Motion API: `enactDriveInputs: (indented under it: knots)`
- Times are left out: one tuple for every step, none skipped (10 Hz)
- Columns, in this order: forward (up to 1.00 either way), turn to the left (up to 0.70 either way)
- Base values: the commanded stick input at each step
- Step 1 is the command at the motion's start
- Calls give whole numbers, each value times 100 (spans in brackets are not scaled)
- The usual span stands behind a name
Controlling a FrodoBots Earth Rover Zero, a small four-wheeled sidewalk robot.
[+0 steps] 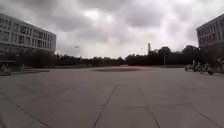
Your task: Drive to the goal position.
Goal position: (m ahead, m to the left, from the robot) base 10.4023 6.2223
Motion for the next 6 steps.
enactDriveInputs:
  knots:
    - [70,35]
    - [70,12]
    - [70,0]
    - [70,0]
    - [70,0]
    - [70,0]
